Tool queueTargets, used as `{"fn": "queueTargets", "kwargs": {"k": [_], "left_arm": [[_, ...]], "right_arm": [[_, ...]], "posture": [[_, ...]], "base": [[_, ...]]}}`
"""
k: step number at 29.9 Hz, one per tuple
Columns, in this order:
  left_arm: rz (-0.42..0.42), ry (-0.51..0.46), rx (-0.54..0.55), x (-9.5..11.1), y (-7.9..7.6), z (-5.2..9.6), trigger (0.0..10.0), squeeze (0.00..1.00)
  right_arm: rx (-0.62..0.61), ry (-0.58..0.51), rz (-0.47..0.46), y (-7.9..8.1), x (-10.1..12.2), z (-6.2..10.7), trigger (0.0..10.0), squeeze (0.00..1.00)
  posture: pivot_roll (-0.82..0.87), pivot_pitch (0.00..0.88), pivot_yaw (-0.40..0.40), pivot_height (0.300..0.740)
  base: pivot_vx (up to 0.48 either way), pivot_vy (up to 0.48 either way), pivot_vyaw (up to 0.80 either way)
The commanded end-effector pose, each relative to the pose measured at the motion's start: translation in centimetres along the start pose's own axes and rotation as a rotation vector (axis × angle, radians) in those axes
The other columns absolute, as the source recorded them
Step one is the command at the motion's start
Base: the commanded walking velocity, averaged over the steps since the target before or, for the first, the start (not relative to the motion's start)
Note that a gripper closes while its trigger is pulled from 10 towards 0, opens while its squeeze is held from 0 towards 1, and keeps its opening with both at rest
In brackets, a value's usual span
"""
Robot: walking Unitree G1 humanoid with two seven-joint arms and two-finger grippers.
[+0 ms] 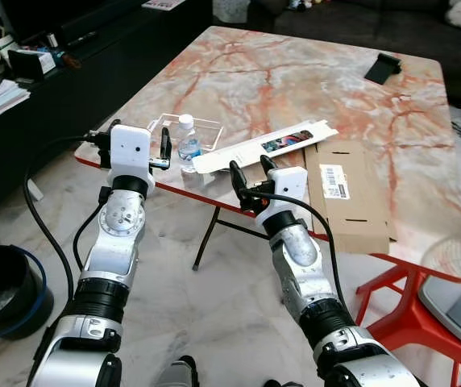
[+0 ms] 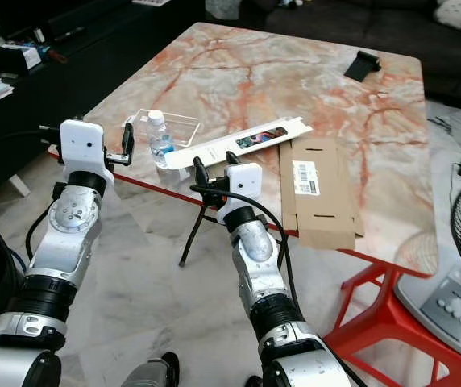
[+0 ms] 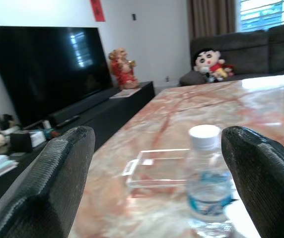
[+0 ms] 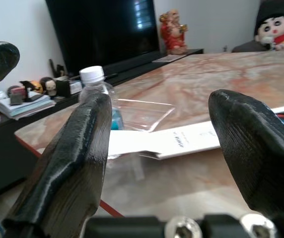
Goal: Picking trash to rubbish bin
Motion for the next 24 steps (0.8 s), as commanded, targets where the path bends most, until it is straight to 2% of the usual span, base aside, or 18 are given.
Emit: {"fn": "queueTargets", "kwargs": {"k": [1,4,9,16,19,24], "left_arm": [[0.003,-0.029,0.01,0.55,0.26,-0.03,10.0,0.0],[-0.008,-0.029,-0.006,0.63,0.1,0.0,10.0,0.0],[0.003,-0.043,0.029,0.84,0.66,0.17,10.0,0.0],[-0.008,-0.049,0.04,0.96,0.98,0.11,10.0,0.0],[-0.009,-0.052,0.039,1.07,0.92,0.12,10.0,0.0],[-0.014,-0.055,0.04,1.12,0.94,0.15,10.0,0.0]], "right_arm": [[0.004,-0.006,-0.002,0.16,0.23,-0.16,10.0,0.0],[0.007,-0.003,-0.003,0.24,0.15,-0.08,10.0,0.0],[0.015,-0.002,0.002,0.41,0.14,-0.1,10.0,0.0],[0.044,-0.001,0.048,0.68,0.27,-0.2,10.0,0.0],[0.039,0.0,0.033,0.67,0.21,-0.18,10.0,0.0],[0.027,0.003,0.011,0.53,0.19,-0.21,10.0,0.0]], "posture": [[0.13,0.159,-0.013,0.74],[0.13,0.162,-0.014,0.74],[0.13,0.167,-0.016,0.74],[0.13,0.171,-0.02,0.74],[0.13,0.173,-0.021,0.74],[0.13,0.175,-0.021,0.74]], "base": [[0.0,0.0,0.0],[0.0,0.0,0.0],[0.118,0.0,0.0],[0.45,0.0,0.14],[0.48,0.0,0.73],[0.48,0.0,0.0]]}}
Point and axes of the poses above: a point about 5 cm out from each wrist's last joint towards the gripper, its own z axis pointing back from the gripper into the wrist, its own x axis along the axis of the wrist's last joint, y = z × x, the point moved 2 cm from there along -z, pointing out of the wrist towards the gripper, and after that the axes turned 1 degree about z, right-handed, at the moved point
